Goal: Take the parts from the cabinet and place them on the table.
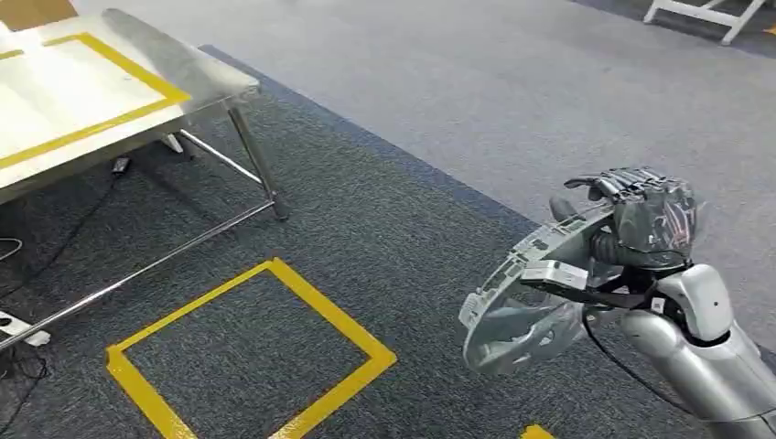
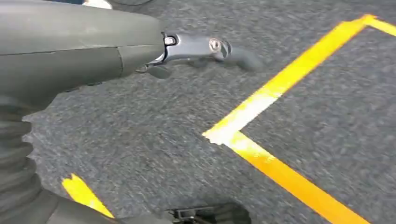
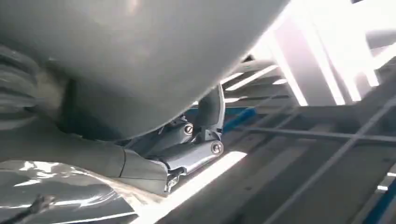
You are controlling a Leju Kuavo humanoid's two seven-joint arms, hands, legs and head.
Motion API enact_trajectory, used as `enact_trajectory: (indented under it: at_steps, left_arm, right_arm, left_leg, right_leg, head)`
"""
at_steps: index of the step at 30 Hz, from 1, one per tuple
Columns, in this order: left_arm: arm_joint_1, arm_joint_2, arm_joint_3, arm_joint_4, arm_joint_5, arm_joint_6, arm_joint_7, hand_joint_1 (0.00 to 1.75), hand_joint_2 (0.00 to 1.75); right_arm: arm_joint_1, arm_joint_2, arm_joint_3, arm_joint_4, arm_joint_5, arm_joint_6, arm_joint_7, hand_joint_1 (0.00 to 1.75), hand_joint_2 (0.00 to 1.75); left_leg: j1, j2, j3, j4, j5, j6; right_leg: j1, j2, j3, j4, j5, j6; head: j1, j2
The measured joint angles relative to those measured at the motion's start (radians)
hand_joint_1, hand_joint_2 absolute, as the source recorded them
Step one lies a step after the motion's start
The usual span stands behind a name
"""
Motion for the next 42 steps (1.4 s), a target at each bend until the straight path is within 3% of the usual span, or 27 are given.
enact_trajectory:
  at_steps: [1,2,3,4,6,8,10,11,12,16,18,19,21,22,23,25,26,27,31,32,33,34,36,37,39,41,42]
  left_arm:
    - [0.001,0.001,0.0,0.0,0.0,0.0,0.001,0.0,1.75]
    - [0.003,0.0,0.0,0.0,-0.001,0.001,0.001,0.0,1.75]
    - [0.0,0.0,0.0,0.0,-0.001,0.002,0.002,0.0,1.75]
    - [-0.003,0.0,0.0,0.0,-0.001,0.001,0.002,0.0,1.75]
    - [-0.004,-0.003,0.0,0.0,-0.002,0.001,0.002,0.0,1.75]
    - [-0.003,-0.003,0.0,0.0,-0.002,0.001,0.003,0.0,1.75]
    - [-0.003,-0.004,0.0,0.0,-0.002,0.001,0.006,0.0,1.75]
    - [-0.003,-0.004,-0.001,0.0,-0.002,0.001,0.006,0.0,1.75]
    - [-0.006,-0.003,0.0,0.0,-0.002,0.002,0.006,0.0,1.75]
    - [0.002,-0.004,-0.001,0.0,-0.003,0.002,0.008,0.0,1.75]
    - [0.002,-0.002,-0.001,0.0,-0.002,0.002,0.008,0.0,1.75]
    - [-0.001,-0.002,-0.001,0.0,-0.002,0.002,0.008,0.0,1.75]
    - [-0.004,-0.002,-0.001,0.0,-0.003,0.002,0.008,0.0,1.75]
    - [-0.003,-0.002,-0.001,0.001,-0.003,0.002,0.008,0.0,1.75]
    - [0.0,-0.002,-0.001,0.001,-0.003,0.002,0.008,0.0,1.75]
    - [0.001,-0.002,-0.002,0.001,-0.004,0.002,0.008,0.0,1.75]
    - [0.0,-0.002,-0.002,0.001,-0.004,0.002,0.008,0.0,1.75]
    - [-0.002,0.0,-0.003,0.001,-0.005,0.002,0.008,0.0,1.75]
    - [0.001,-0.001,-0.007,0.001,-0.01,0.002,0.008,0.0,1.75]
    - [0.003,0.0,-0.008,0.001,-0.011,0.002,0.008,0.0,1.75]
    - [0.001,-0.002,-0.008,0.001,-0.011,0.002,0.008,0.0,1.75]
    - [-0.002,-0.002,-0.008,0.001,-0.011,0.002,0.008,0.0,1.75]
    - [-0.006,-0.005,-0.01,0.001,-0.012,0.002,0.008,0.0,1.75]
    - [-0.005,-0.005,-0.011,0.001,-0.012,0.001,0.008,0.0,1.75]
    - [-0.003,-0.005,-0.013,0.001,-0.012,0.001,0.008,0.0,1.75]
    - [-0.003,-0.005,-0.015,0.001,-0.012,0.001,0.008,0.0,1.75]
    - [-0.004,-0.005,-0.015,0.001,-0.012,0.001,0.008,0.0,1.75]
  right_arm:
    - [0.001,0.0,0.0,-0.002,0.0,0.0,0.0,1.75,1.75]
    - [0.001,-0.001,0.0,-0.001,0.002,0.0,0.0,1.75,1.75]
    - [-0.001,-0.001,-0.002,-0.001,0.002,-0.003,0.0,1.75,1.75]
    - [-0.001,-0.002,-0.003,-0.001,0.002,-0.003,0.0,1.75,1.75]
    - [0.009,-0.002,-0.002,0.0,0.003,-0.003,0.0,1.75,1.75]
    - [0.012,-0.002,-0.001,0.0,0.005,-0.003,0.0,1.75,1.75]
    - [0.011,-0.002,-0.002,0.0,0.006,-0.003,0.0,1.75,1.75]
    - [0.011,-0.002,-0.002,0.0,0.006,-0.003,0.0,1.75,1.75]
    - [0.011,-0.002,-0.002,0.001,0.007,-0.003,0.0,1.75,1.75]
    - [0.009,-0.002,-0.001,0.001,0.009,-0.002,0.0,1.75,1.75]
    - [0.01,-0.002,-0.001,0.0,0.009,-0.002,0.001,1.75,1.75]
    - [0.01,-0.002,-0.002,0.0,0.01,-0.002,0.001,1.75,1.75]
    - [0.012,-0.002,-0.002,0.0,0.01,-0.001,0.001,1.75,1.75]
    - [0.012,-0.002,-0.001,0.0,0.011,-0.001,0.001,1.75,1.75]
    - [0.012,-0.002,-0.001,0.0,0.011,-0.001,0.001,1.75,1.75]
    - [0.012,-0.002,-0.002,0.0,0.011,-0.001,0.002,1.75,1.75]
    - [0.012,-0.002,-0.001,0.0,0.012,-0.001,0.002,1.75,1.75]
    - [0.012,-0.002,-0.001,0.0,0.012,-0.001,0.002,1.75,1.75]
    - [0.009,-0.002,-0.001,-0.001,0.012,-0.001,0.003,1.75,1.75]
    - [0.009,-0.003,-0.002,-0.002,0.013,-0.001,0.003,1.75,1.75]
    - [0.008,-0.002,-0.001,-0.001,0.012,-0.001,0.003,1.75,1.75]
    - [0.007,-0.003,-0.003,-0.001,0.012,-0.002,0.003,1.75,1.75]
    - [0.013,-0.003,-0.003,-0.001,0.015,-0.002,0.005,1.75,1.75]
    - [0.016,-0.003,-0.003,-0.001,0.017,-0.002,0.005,1.75,1.75]
    - [0.018,-0.003,-0.003,-0.001,0.018,-0.002,0.006,1.75,1.75]
    - [0.015,-0.003,-0.003,-0.001,0.02,-0.002,0.006,1.75,1.75]
    - [0.015,-0.003,-0.003,-0.001,0.021,-0.002,0.006,1.75,1.75]
  left_leg:
    - [0.009,-0.014,0.016,-0.016,0.007,0.009]
    - [0.011,-0.024,0.022,-0.025,0.009,0.014]
    - [0.014,-0.031,0.023,-0.026,0.01,0.02]
    - [0.015,-0.044,0.023,-0.026,0.01,0.024]
    - [0.013,-0.072,0.024,-0.026,0.008,0.027]
    - [0.014,-0.102,0.026,-0.025,0.007,0.026]
    - [0.018,-0.13,0.029,-0.019,0.003,0.019]
    - [0.019,-0.144,0.025,-0.012,-0.003,0.012]
    - [0.014,-0.157,0.017,0.001,-0.006,0.006]
    - [0.021,-0.204,0.005,-0.008,0.005,-0.019]
    - [0.014,-0.097,-0.017,0.046,-0.03,-0.033]
    - [0.017,-0.07,-0.052,0.119,-0.067,-0.038]
    - [0.024,-0.058,-0.127,0.27,-0.123,-0.043]
    - [0.026,-0.058,-0.143,0.298,-0.123,-0.044]
    - [0.028,-0.057,-0.136,0.28,-0.098,-0.045]
    - [0.027,-0.044,-0.066,0.137,-0.011,-0.038]
    - [0.023,-0.013,-0.021,0.047,0.031,-0.028]
    - [0.005,0.035,-0.002,0.017,0.01,-0.021]
    - [0.002,-0.001,-0.004,-0.006,0.006,0.003]
    - [0.015,-0.013,0.011,-0.019,0.012,0.01]
    - [0.015,-0.017,0.015,-0.023,0.012,0.016]
    - [0.015,-0.024,0.015,-0.023,0.011,0.021]
    - [0.014,-0.043,0.015,-0.022,0.007,0.027]
    - [0.013,-0.05,0.016,-0.022,0.006,0.029]
    - [0.012,-0.063,0.021,-0.02,0.001,0.026]
    - [0.014,-0.072,0.029,-0.014,-0.008,0.019]
    - [0.012,-0.076,0.027,-0.009,-0.015,0.012]
  right_leg:
    - [-0.001,-0.006,0.006,-0.005,-0.008,0.007]
    - [-0.006,0.046,0.001,0.011,-0.021,0.009]
    - [-0.006,0.1,-0.028,0.068,-0.05,0.007]
    - [-0.006,0.127,-0.069,0.146,-0.083,0.008]
    - [-0.006,0.14,-0.162,0.294,-0.124,0.012]
    - [-0.007,0.14,-0.182,0.277,-0.072,0.013]
    - [-0.011,0.156,-0.124,0.122,0.035,0.015]
    - [-0.02,0.205,-0.095,0.042,0.066,0.018]
    - [-0.023,0.237,-0.081,0.022,0.047,0.015]
    - [-0.022,0.192,-0.066,0.013,0.046,-0.012]
    - [-0.02,0.163,-0.053,0.007,0.044,-0.023]
    - [-0.017,0.147,-0.049,0.007,0.041,-0.027]
    - [-0.014,0.114,-0.042,0.008,0.034,-0.032]
    - [-0.014,0.101,-0.039,0.008,0.031,-0.032]
    - [-0.014,0.087,-0.034,0.008,0.027,-0.031]
    - [-0.012,0.062,-0.02,0.007,0.017,-0.027]
    - [-0.011,0.05,-0.011,0.007,0.01,-0.024]
    - [-0.004,0.04,-0.007,0.006,0.005,-0.015]
    - [0.0,-0.006,0.009,-0.007,-0.002,0.003]
    - [-0.007,0.013,0.004,-0.008,-0.014,0.011]
    - [-0.009,0.075,-0.002,0.021,-0.033,0.011]
    - [-0.008,0.116,-0.038,0.093,-0.067,0.009]
    - [-0.007,0.139,-0.134,0.257,-0.125,0.011]
    - [-0.007,0.14,-0.173,0.308,-0.132,0.012]
    - [-0.007,0.139,-0.182,0.266,-0.063,0.012]
    - [-0.008,0.139,-0.12,0.103,0.046,0.01]
    - [-0.009,0.143,-0.095,0.043,0.062,0.011]
  head:
    - [0.001,0.0]
    - [0.006,0.0]
    - [0.004,0.0]
    - [0.01,0.0]
    - [0.013,0.0]
    - [0.014,0.0]
    - [0.015,0.0]
    - [0.016,0.0]
    - [0.014,0.0]
    - [0.013,0.0]
    - [0.001,0.0]
    - [0.005,0.0]
    - [0.004,0.0]
    - [0.004,0.0]
    - [0.004,0.0]
    - [0.004,0.0]
    - [0.003,0.0]
    - [0.004,0.0]
    - [0.004,0.0]
    - [0.007,0.0]
    - [0.01,0.0]
    - [0.01,0.0]
    - [0.015,0.0]
    - [0.015,0.0]
    - [0.015,0.0]
    - [0.016,0.0]
    - [0.016,0.0]
